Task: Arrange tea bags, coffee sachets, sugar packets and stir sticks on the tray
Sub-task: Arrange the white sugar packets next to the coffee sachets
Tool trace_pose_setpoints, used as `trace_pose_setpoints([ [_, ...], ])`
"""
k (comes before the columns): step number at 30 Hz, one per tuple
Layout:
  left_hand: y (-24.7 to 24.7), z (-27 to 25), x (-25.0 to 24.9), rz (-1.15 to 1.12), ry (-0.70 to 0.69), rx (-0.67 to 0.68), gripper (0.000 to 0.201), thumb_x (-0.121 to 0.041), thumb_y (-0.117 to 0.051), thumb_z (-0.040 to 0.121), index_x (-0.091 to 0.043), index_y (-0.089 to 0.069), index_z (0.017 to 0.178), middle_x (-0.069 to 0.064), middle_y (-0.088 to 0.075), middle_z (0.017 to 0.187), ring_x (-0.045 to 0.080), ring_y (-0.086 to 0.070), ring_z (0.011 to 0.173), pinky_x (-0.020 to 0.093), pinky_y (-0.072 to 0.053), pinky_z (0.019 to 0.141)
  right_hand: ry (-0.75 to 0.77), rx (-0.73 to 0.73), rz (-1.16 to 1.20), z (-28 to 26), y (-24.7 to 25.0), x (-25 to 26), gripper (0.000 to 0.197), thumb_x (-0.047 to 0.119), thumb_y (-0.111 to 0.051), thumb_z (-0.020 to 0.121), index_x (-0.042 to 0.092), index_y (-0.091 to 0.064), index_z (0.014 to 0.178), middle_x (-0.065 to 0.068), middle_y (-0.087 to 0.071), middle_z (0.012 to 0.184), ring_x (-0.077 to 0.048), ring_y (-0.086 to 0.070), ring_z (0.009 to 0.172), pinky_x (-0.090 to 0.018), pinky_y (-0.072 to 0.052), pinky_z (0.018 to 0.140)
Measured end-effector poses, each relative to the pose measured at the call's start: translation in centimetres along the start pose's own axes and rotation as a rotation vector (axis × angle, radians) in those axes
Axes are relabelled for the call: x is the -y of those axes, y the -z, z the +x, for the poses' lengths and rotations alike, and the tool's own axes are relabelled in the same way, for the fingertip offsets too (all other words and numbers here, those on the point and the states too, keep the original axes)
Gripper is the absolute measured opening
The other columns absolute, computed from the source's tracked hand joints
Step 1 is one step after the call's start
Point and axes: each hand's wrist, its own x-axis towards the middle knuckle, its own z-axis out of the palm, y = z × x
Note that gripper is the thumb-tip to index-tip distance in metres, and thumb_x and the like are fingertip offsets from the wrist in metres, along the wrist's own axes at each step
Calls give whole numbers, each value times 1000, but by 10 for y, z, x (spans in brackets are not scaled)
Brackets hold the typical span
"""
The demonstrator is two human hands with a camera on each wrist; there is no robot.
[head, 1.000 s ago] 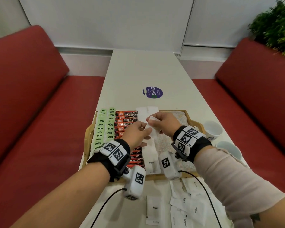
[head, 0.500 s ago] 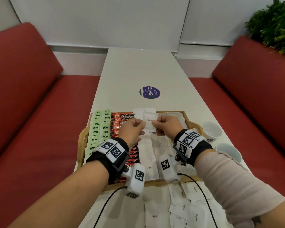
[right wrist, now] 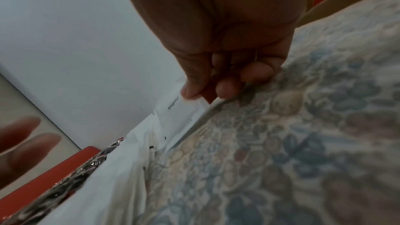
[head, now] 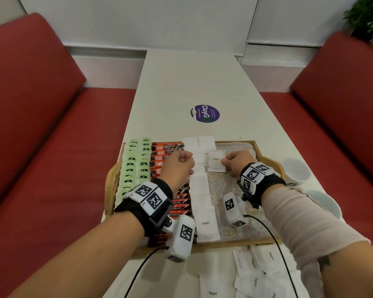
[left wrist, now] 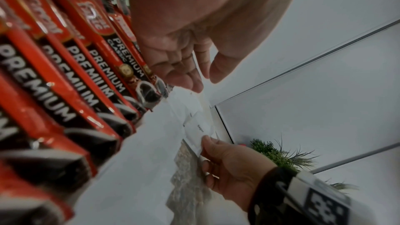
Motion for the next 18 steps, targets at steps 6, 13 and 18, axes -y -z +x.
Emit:
trace_pose_setpoints([
  [6, 2, 3, -2, 29, 1, 16, 18, -11, -49, 96, -13, -53, 114, -2, -55, 93, 8, -54, 69, 20, -46, 55, 3, 35, -58, 7, -6, 10, 20, 19, -68, 87, 16, -57, 69, 0, -57, 69, -17, -53, 66, -29, -44, 72],
  [13, 2, 5, -1, 31, 8, 3, 14, -11, -49, 96, -15, -54, 109, -1, -56, 94, 8, -54, 68, 21, -47, 58, 25, 16, -225, 9, -9, 18, 19, 20, -66, 87, 15, -56, 71, -8, -63, 85, -22, -57, 80, -33, -50, 78],
  [18, 0, 2, -3, 43, 12, 3, 17, -11, -49, 96, -13, -54, 113, -3, -56, 93, 7, -55, 69, 20, -46, 58, 42, -3, -258, 2, -7, 19, 17, 25, -67, 85, 14, -59, 75, -10, -70, 97, -27, -65, 93, -34, -53, 84],
])
